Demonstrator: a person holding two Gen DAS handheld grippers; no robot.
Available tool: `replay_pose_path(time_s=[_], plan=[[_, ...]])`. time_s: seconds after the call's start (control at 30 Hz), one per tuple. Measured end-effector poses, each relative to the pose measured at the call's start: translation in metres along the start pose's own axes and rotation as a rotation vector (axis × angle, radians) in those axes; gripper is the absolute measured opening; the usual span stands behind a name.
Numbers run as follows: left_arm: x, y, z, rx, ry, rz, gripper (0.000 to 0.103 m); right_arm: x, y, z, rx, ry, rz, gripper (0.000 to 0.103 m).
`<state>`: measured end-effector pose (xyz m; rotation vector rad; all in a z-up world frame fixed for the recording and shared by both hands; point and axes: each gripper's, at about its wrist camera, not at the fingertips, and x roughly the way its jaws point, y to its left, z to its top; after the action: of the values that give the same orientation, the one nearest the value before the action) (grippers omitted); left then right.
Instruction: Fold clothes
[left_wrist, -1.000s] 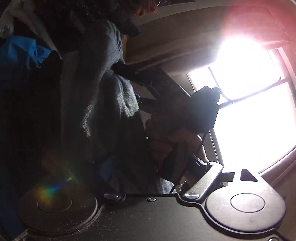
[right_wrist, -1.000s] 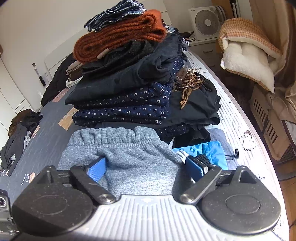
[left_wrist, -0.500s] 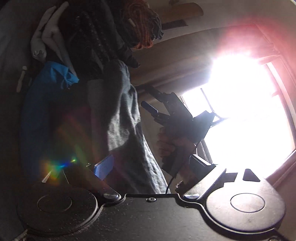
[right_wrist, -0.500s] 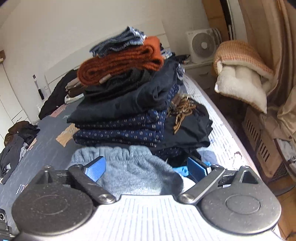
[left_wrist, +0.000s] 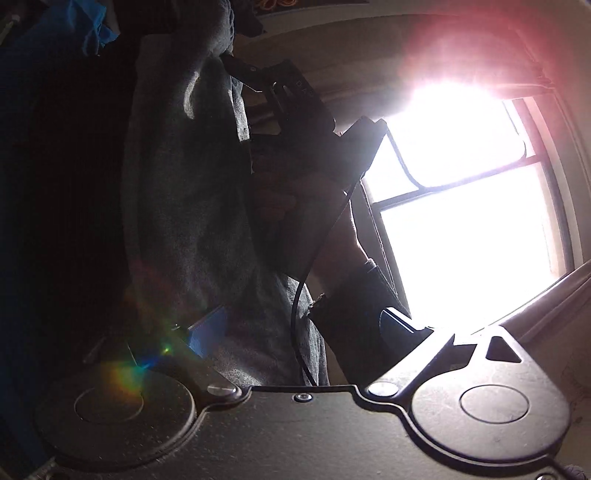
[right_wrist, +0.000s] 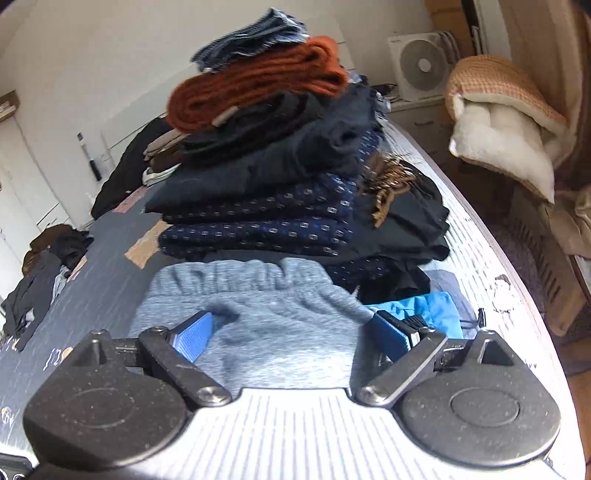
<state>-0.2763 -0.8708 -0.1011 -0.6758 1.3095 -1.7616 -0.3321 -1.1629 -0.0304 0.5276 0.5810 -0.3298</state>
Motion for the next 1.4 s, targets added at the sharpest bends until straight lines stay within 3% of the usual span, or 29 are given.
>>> replay_pose_path(time_s=[0.1,0.17,0.27,0.37,0.5,0.7,0.9,0.97,1.03,1.13,1.23,1.27,1.37,1.4], plan=[[-0.012,-0.004,-0.003,0.004,-0.022,0.032,0.089,0.008,-0.017,-0.003,0.07,0.001,0.007,0.095],[-0.019,-0.011,-0.004,0.021,-0.034,0.078,0.089,0.007,-0.015,-0.003,0.047,-0.013,-0.022,0.095],[-0.03,-0.021,-0.006,0.043,-0.053,0.203,0.093,-0.003,-0.003,0.002,-0.042,-0.046,-0.084,0.095],[-0.049,-0.03,-0.012,0.043,-0.092,0.251,0.093,-0.022,0.005,0.009,-0.075,-0.095,-0.145,0.094],[-0.072,-0.066,-0.023,0.127,-0.114,0.322,0.098,-0.074,0.017,0.01,-0.024,-0.161,-0.065,0.093],[-0.094,-0.12,-0.047,0.34,-0.114,0.545,0.102,-0.164,0.051,-0.043,-0.105,-0.173,-0.029,0.094],[-0.079,-0.168,-0.088,0.512,-0.094,0.623,0.102,-0.213,0.062,-0.14,-0.079,-0.101,0.01,0.094],[-0.073,-0.176,-0.103,0.54,-0.082,0.64,0.102,-0.215,0.06,-0.171,-0.081,-0.057,-0.003,0.094],[-0.067,-0.18,-0.114,0.551,-0.079,0.663,0.102,-0.212,0.063,-0.201,-0.125,-0.029,-0.068,0.093],[-0.062,-0.189,-0.129,0.576,-0.073,0.695,0.102,-0.218,0.083,-0.233,-0.312,-0.064,-0.17,0.093],[-0.063,-0.196,-0.14,0.595,-0.072,0.704,0.102,-0.246,0.101,-0.252,-0.356,-0.147,-0.198,0.093],[-0.065,-0.198,-0.142,0.588,-0.075,0.696,0.102,-0.256,0.104,-0.257,-0.332,-0.164,-0.156,0.093],[-0.069,-0.203,-0.146,0.567,-0.083,0.686,0.102,-0.28,0.097,-0.266,-0.131,-0.169,0.076,0.093],[-0.069,-0.204,-0.148,0.568,-0.085,0.695,0.102,-0.278,0.093,-0.269,-0.098,-0.14,0.086,0.093]])
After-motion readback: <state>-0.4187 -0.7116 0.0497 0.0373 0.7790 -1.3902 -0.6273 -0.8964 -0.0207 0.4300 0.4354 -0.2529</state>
